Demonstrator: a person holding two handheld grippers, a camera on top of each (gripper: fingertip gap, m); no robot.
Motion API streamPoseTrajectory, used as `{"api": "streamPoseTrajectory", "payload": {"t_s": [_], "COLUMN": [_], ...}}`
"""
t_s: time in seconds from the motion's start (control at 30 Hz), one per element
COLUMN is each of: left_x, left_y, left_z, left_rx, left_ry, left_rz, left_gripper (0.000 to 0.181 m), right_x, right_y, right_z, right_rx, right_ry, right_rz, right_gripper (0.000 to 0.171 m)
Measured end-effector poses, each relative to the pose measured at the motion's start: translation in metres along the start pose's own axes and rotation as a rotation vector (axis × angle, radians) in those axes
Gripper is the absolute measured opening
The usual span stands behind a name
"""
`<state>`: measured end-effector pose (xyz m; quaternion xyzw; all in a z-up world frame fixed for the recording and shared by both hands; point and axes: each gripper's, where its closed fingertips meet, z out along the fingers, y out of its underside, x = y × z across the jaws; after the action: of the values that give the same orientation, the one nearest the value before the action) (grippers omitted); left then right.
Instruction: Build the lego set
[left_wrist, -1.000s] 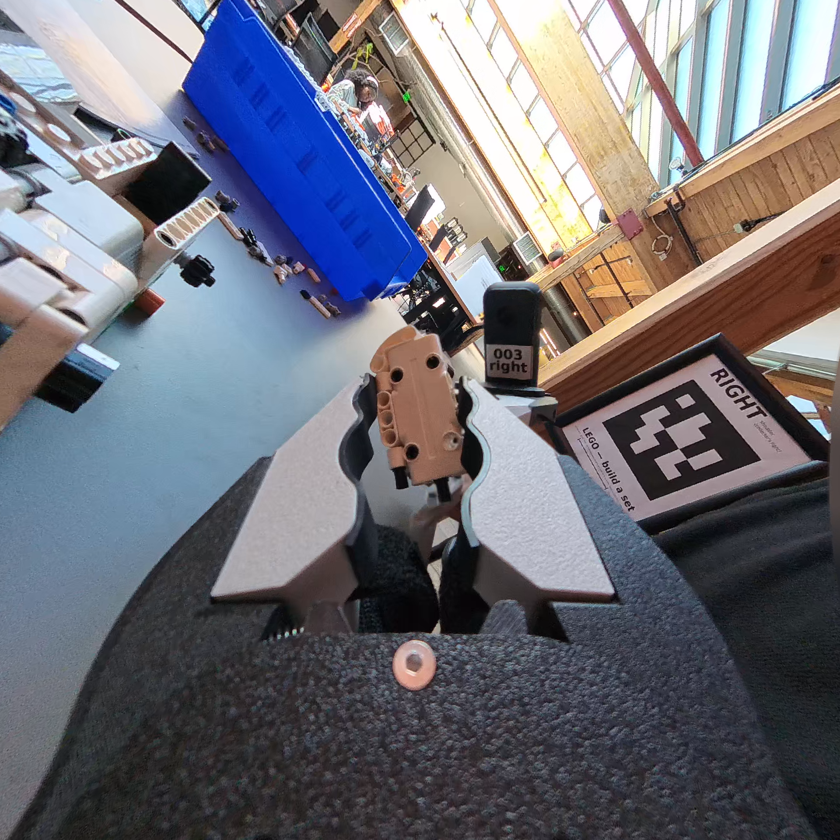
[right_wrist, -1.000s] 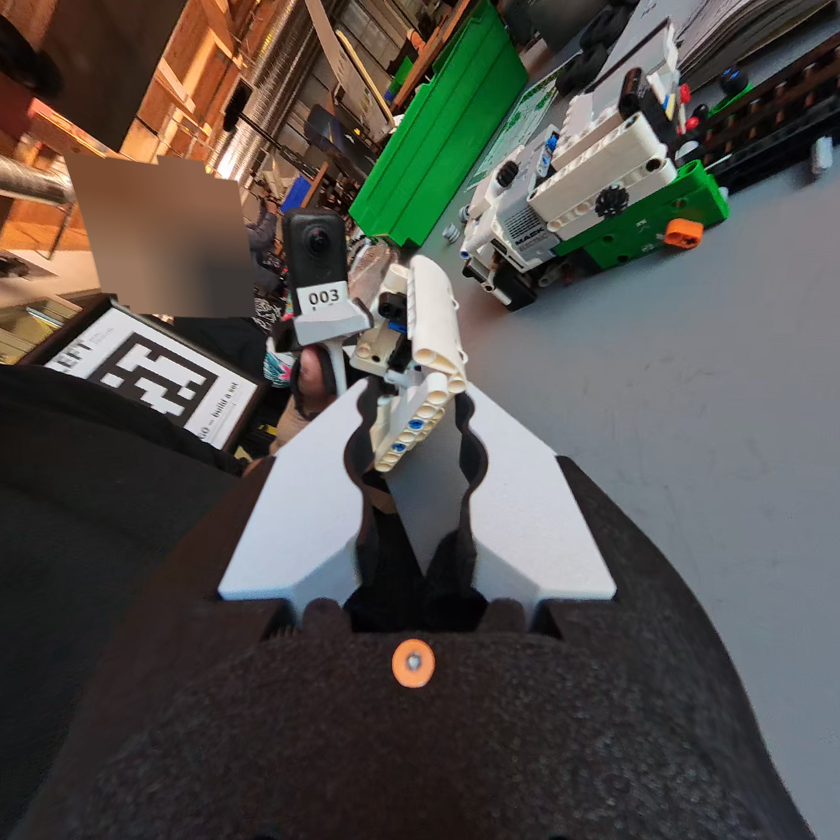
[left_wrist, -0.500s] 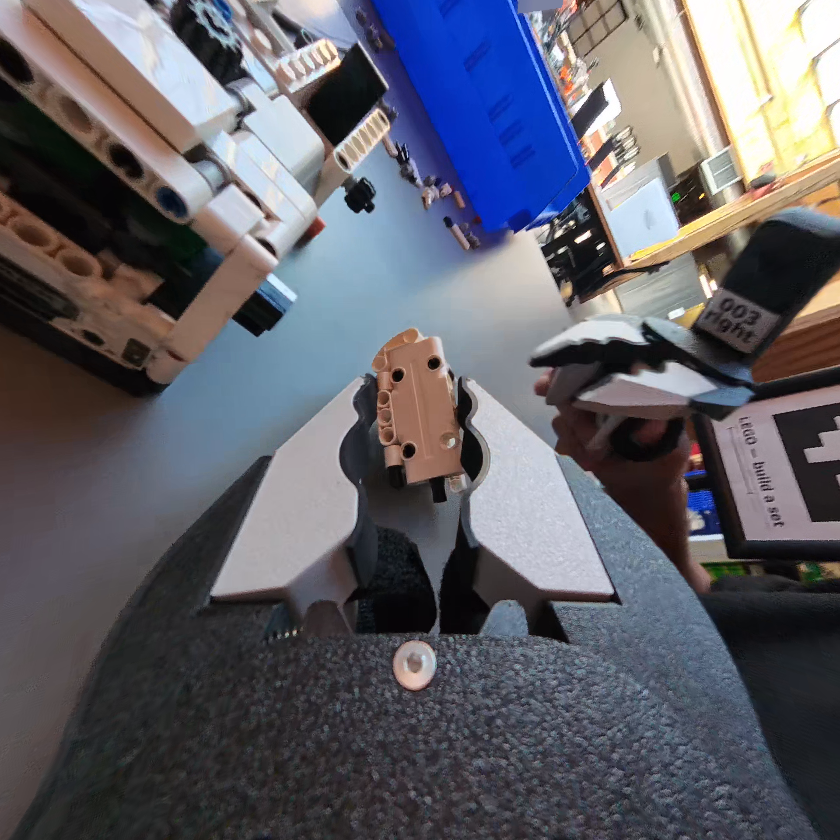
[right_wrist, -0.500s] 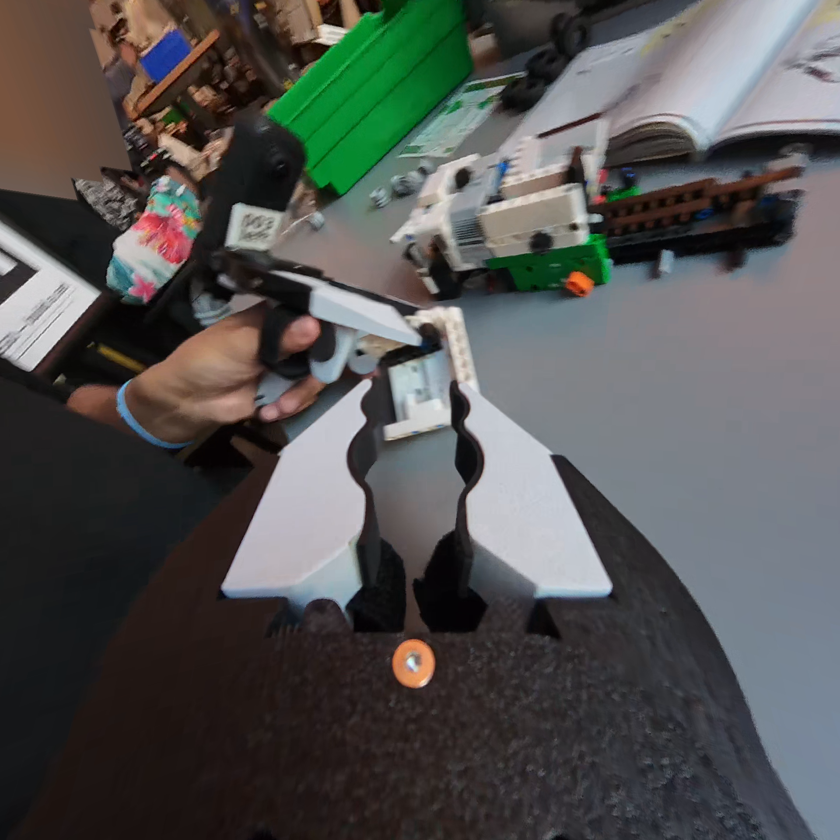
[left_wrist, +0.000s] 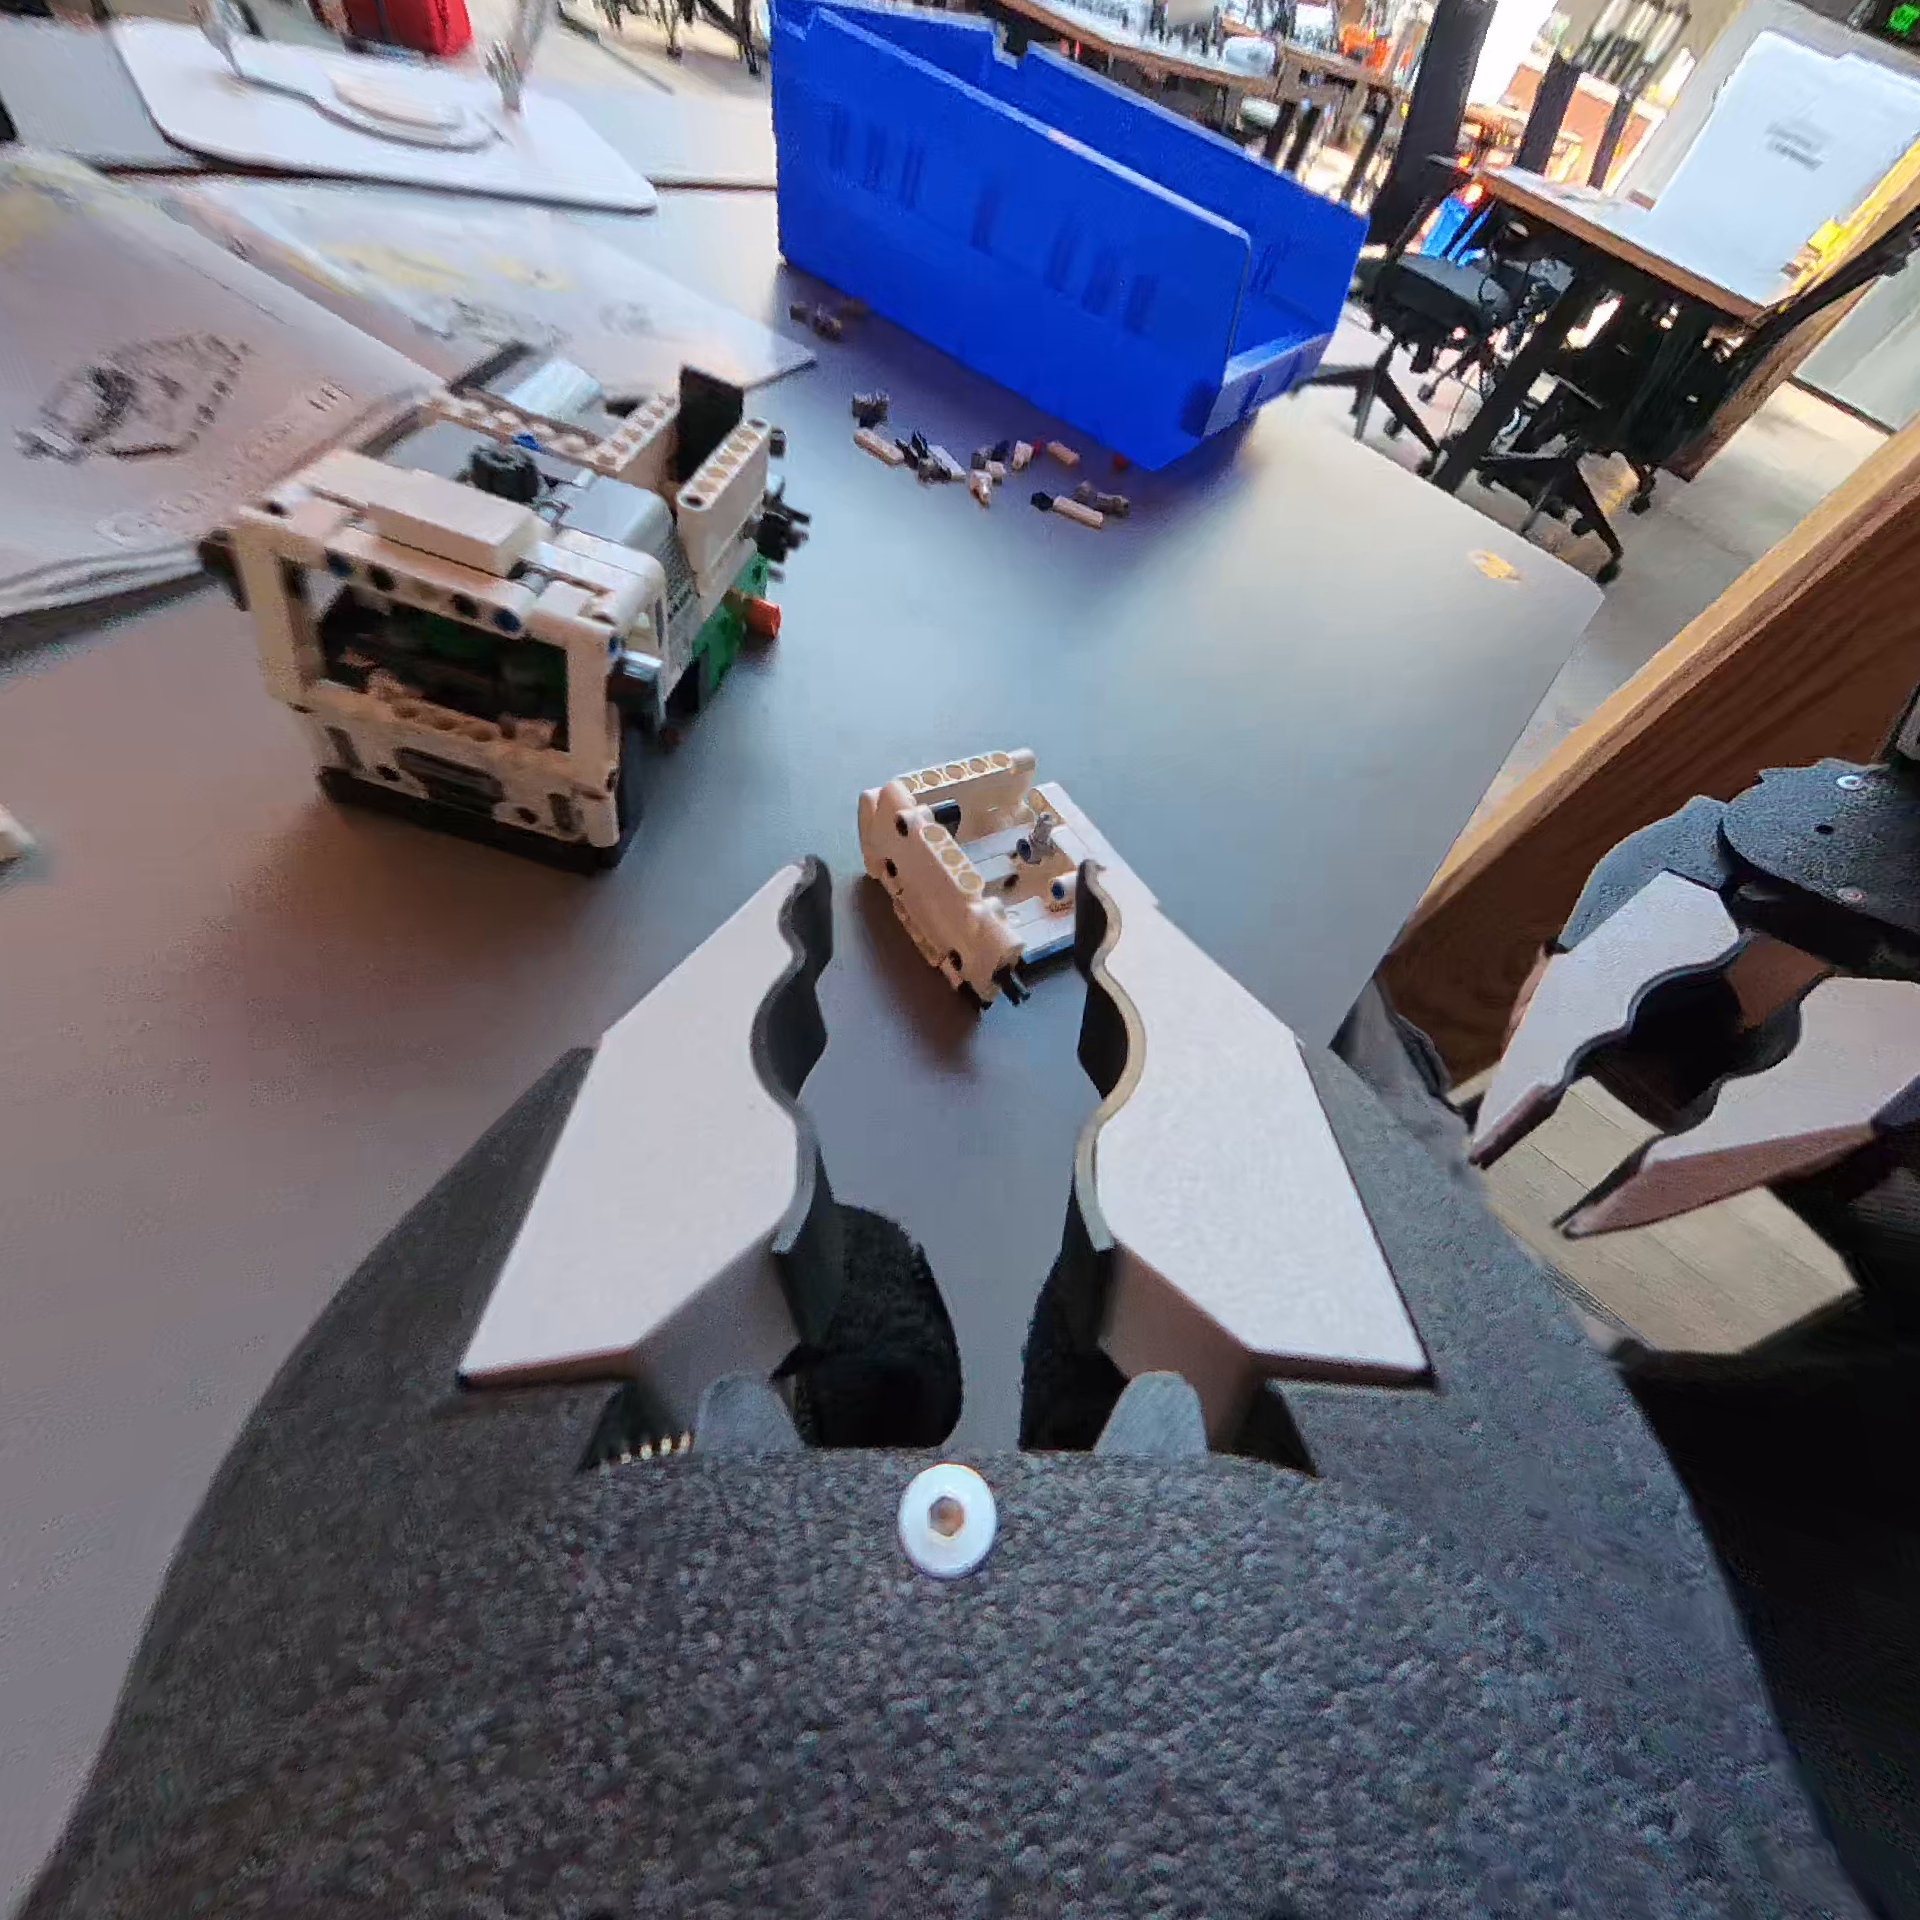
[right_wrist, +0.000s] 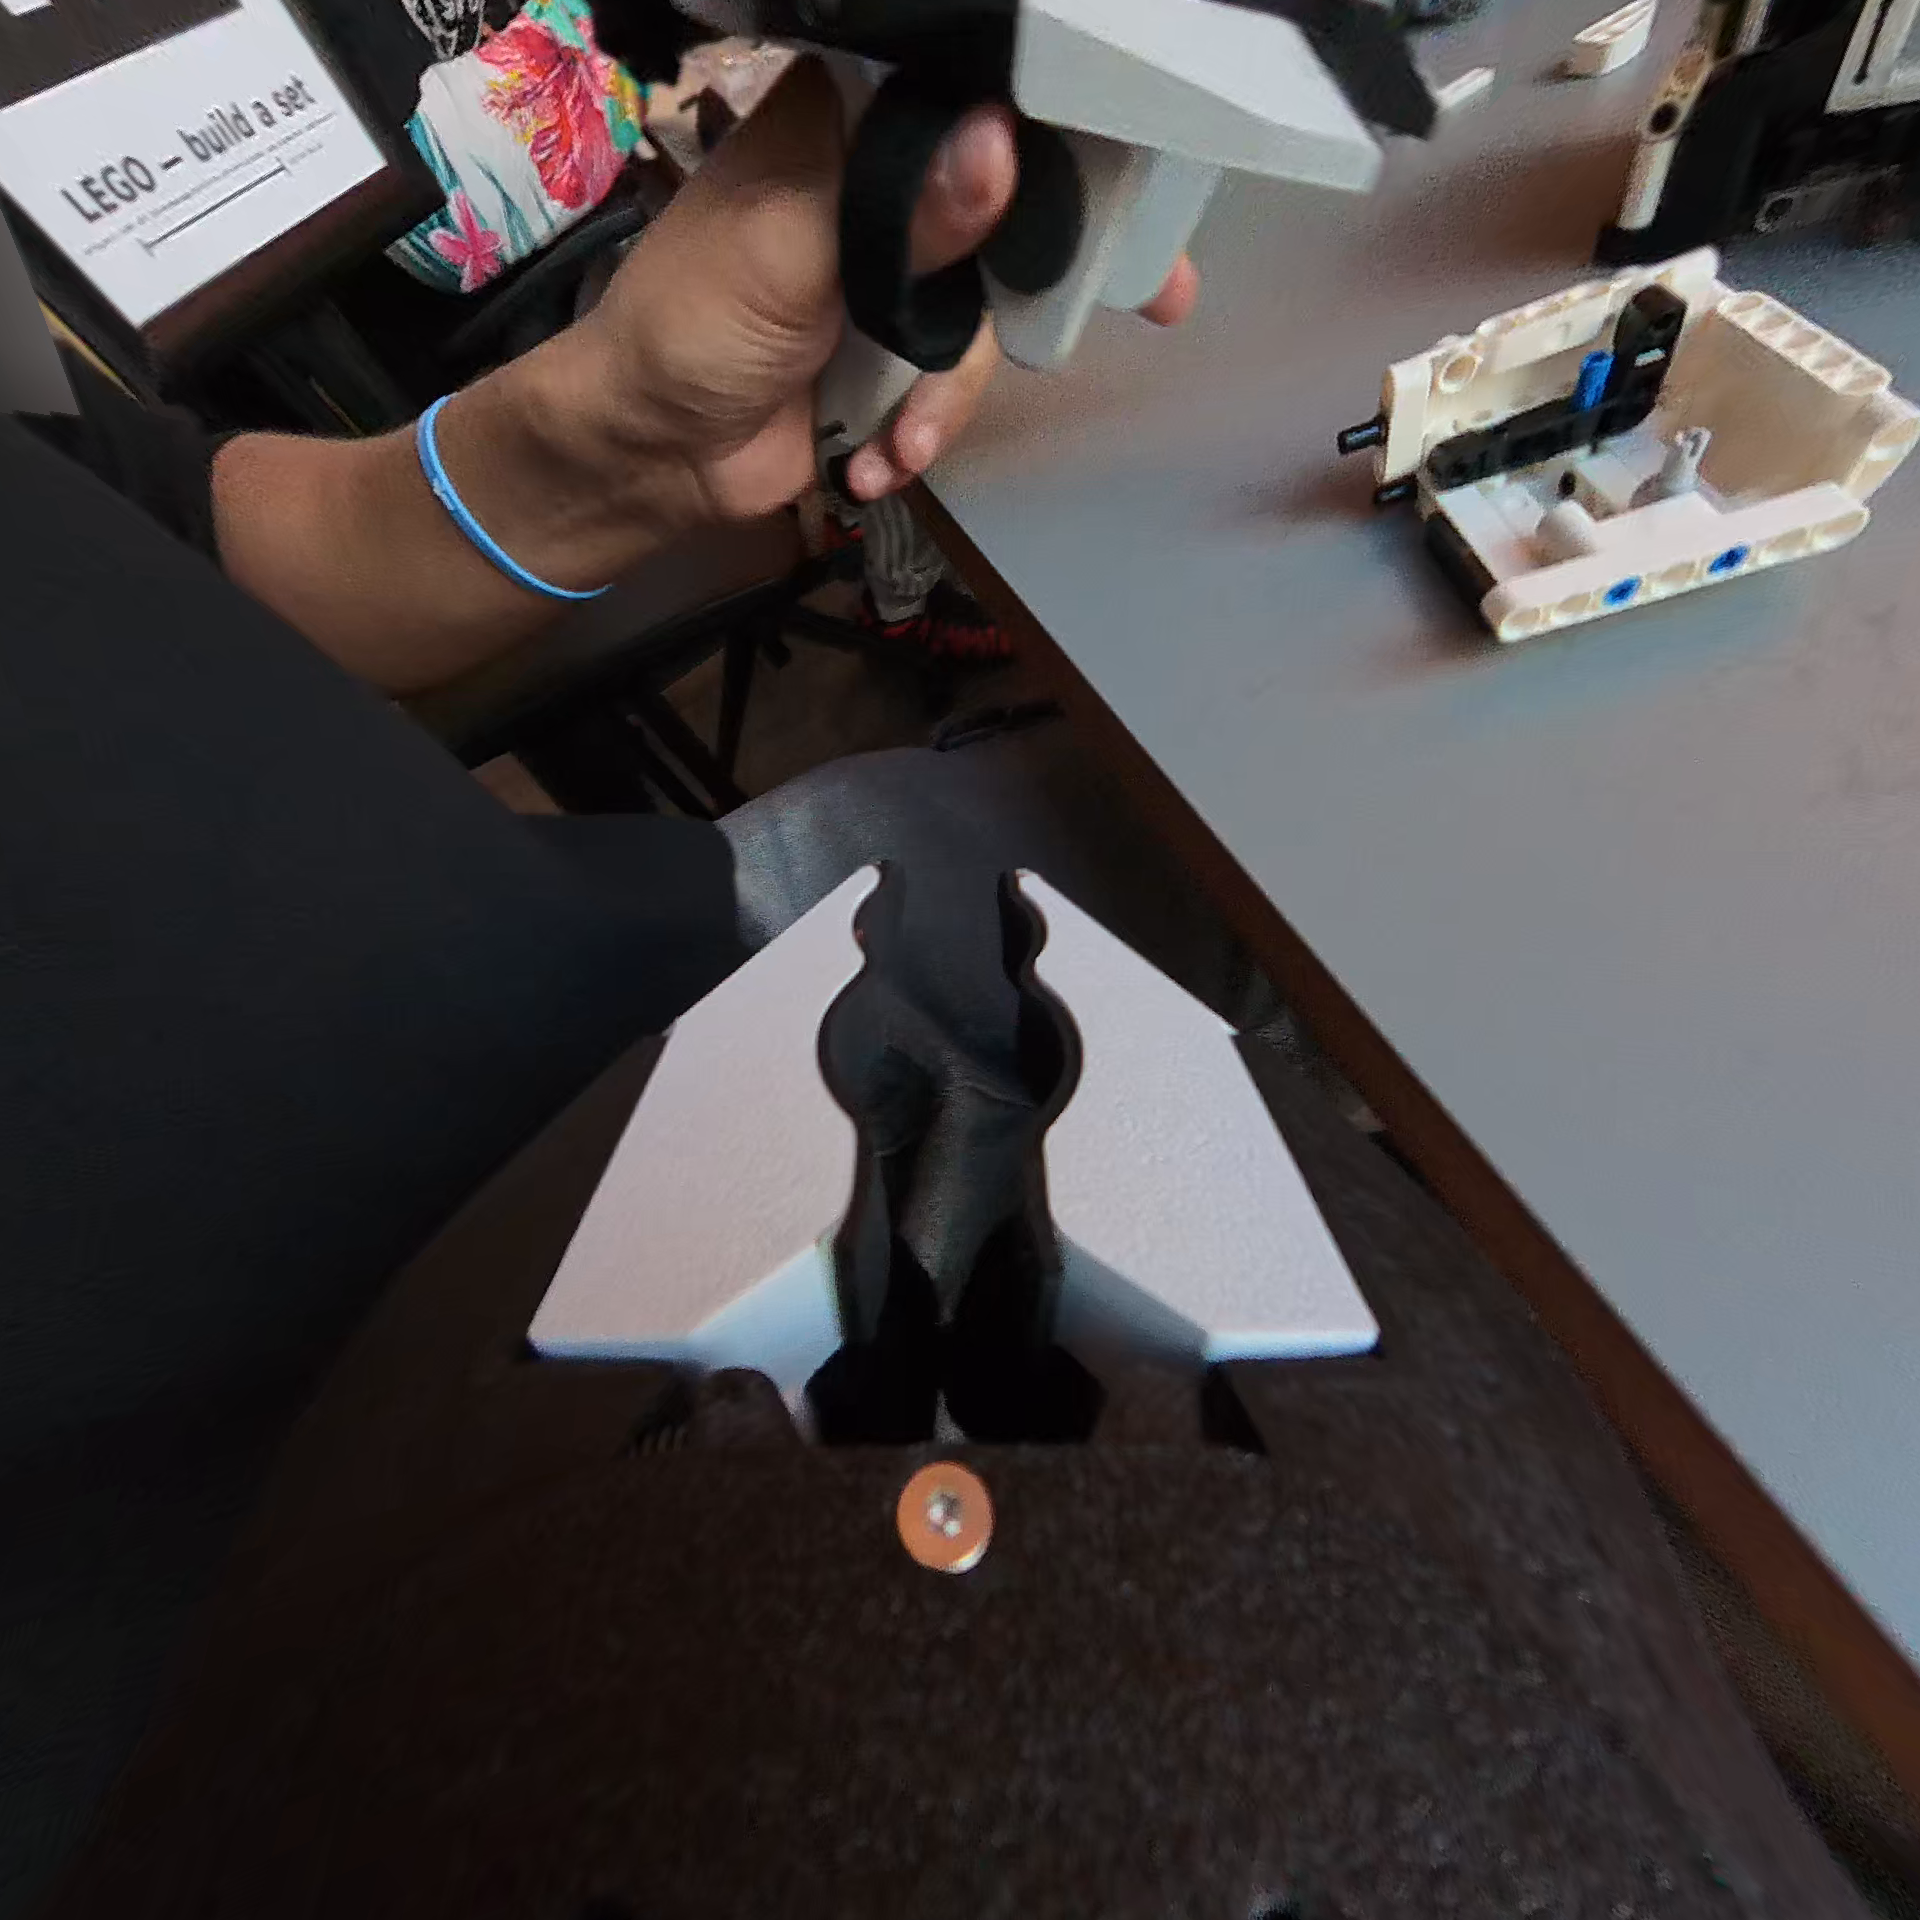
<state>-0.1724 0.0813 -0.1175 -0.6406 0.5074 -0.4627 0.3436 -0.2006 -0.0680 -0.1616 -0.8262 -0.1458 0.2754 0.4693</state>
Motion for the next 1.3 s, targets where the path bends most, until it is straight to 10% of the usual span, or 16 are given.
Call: {"api": "streamPoseTrajectory", "payload": {"t_s": [0.3, 0.73, 1.07, 1.3], "left_x": [0.026, 0.107, 0.191, 0.218], "left_y": [0.033, 0.144, 0.23, 0.249], "left_z": [-0.13, -0.225, -0.266, -0.225], "left_rx": [0.375, 0.233, 0.042, -0.137], "left_ry": [-0.227, -0.189, -0.024, 0.131], "left_rz": [0.311, 0.227, 0.108, 0.081], "left_gripper": [0.045, 0.045, 0.048, 0.046], "right_x": [-0.043, -0.161, -0.253, -0.26], "right_y": [0.048, 0.116, 0.165, 0.227], "right_z": [-0.02, -0.078, -0.118, -0.153], "right_rx": [0.06, 0.269, 0.378, 0.228], "right_ry": [0.088, 0.284, 0.44, 0.697], "right_rz": [-0.005, 0.211, 0.272, 0.314], "right_gripper": [0.018, 0.019, 0.019, 0.018]}}
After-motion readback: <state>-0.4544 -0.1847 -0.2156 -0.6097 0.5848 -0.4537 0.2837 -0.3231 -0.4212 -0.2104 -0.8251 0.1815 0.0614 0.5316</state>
